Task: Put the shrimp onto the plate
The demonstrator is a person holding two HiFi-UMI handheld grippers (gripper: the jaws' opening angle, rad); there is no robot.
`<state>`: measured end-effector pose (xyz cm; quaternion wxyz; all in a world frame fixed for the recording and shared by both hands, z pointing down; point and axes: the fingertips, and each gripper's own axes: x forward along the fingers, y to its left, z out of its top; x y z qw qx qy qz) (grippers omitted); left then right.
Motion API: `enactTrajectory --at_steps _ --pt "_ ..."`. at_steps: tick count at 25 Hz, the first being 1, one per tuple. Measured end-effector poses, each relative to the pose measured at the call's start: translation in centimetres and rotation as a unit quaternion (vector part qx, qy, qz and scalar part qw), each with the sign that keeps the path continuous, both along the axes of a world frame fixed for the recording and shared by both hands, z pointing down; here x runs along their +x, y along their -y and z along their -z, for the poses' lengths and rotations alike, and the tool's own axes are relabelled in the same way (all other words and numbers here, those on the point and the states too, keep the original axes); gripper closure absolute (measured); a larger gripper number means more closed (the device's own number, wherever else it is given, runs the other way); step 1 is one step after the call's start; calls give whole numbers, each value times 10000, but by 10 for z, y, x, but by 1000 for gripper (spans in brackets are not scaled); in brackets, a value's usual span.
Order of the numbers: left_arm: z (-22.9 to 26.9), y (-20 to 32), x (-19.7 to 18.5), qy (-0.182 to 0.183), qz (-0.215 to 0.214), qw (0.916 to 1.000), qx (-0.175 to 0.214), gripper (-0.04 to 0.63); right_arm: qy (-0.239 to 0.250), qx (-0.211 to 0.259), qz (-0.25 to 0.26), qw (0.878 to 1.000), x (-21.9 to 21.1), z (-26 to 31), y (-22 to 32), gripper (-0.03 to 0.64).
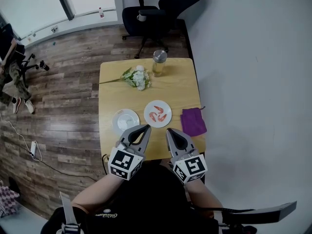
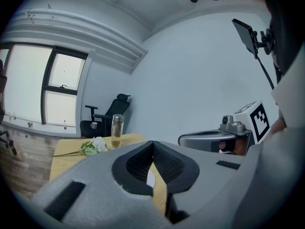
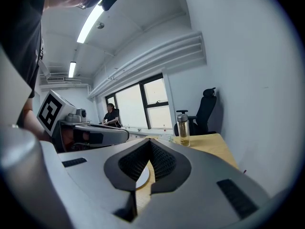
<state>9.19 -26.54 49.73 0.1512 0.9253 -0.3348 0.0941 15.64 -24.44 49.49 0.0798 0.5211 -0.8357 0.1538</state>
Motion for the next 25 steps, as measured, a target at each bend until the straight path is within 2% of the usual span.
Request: enactTrajectory --at_steps 7,25 --pt "1 2 -4 -51 114 9999 -24 594 -41 27 60 10000 -5 2 1 617" --pt "3 -2 -2 -20 85 10000 18 594 -45 33 135 9999 -9 5 0 617"
